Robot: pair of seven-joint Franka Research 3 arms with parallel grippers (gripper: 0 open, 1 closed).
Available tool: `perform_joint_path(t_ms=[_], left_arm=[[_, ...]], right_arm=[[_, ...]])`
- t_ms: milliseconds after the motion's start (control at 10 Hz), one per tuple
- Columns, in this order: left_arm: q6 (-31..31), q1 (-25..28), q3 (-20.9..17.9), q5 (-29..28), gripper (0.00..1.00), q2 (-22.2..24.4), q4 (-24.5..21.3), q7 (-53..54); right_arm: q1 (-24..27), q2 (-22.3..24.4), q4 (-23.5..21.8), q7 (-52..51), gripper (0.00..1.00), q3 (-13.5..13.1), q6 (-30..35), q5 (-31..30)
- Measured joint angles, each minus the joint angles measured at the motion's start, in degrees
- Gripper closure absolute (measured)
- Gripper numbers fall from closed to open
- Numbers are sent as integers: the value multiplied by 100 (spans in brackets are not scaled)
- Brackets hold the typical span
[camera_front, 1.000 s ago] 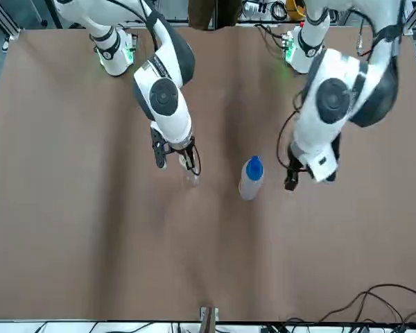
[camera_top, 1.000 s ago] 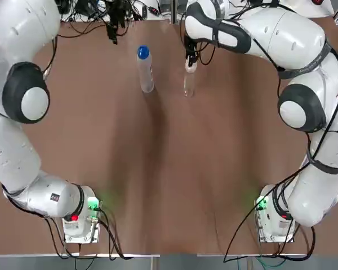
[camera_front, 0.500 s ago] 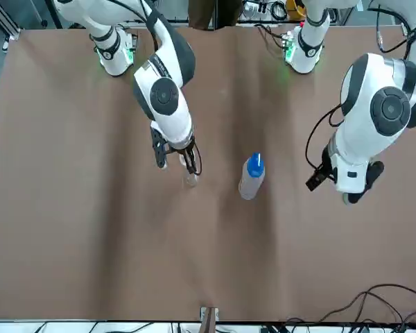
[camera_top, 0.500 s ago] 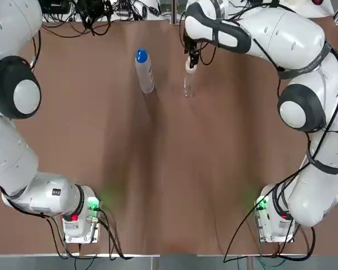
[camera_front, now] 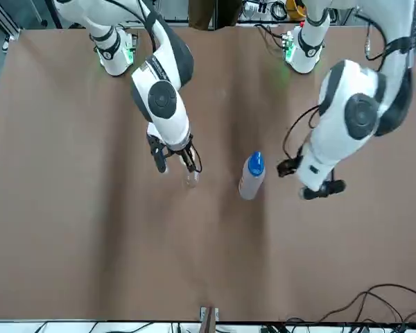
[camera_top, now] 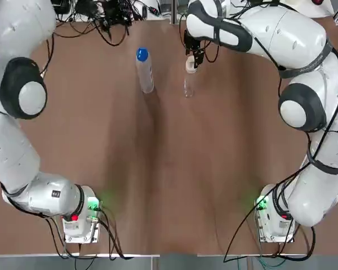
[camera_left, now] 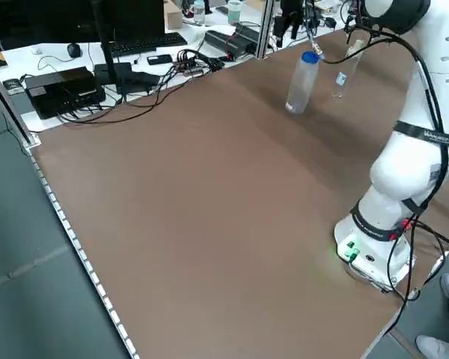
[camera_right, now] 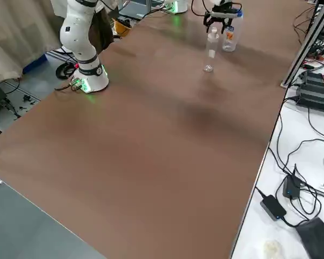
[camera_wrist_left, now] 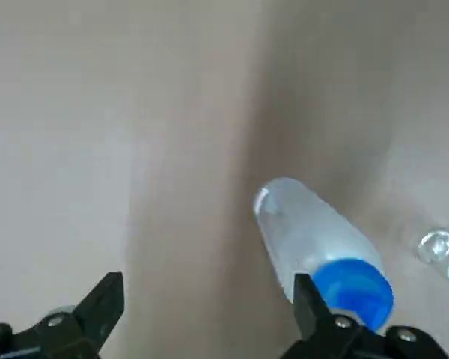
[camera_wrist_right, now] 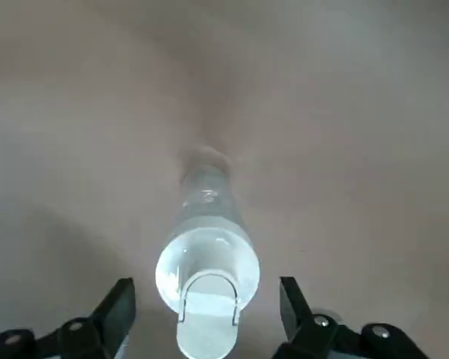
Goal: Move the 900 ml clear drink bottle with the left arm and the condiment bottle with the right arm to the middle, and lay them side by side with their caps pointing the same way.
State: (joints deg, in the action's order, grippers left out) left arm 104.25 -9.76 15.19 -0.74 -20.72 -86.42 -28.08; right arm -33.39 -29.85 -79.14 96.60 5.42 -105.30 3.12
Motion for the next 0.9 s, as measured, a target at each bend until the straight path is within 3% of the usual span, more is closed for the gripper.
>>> perform_joint_path(t_ms=[400,700,900], left_arm=[[337,-555,108,-88,0,-171,3,607],[541,-870,107,-243,0,-381,1,565],[545,-833,95,-255,0,-404,1,634]], right_arm=[[64,324,-14,-1129,14,-26,74,-11],[231,544,-16,-2651,14,-45,81,-31],[251,605,-18,-3697,6,-43,89,-44]])
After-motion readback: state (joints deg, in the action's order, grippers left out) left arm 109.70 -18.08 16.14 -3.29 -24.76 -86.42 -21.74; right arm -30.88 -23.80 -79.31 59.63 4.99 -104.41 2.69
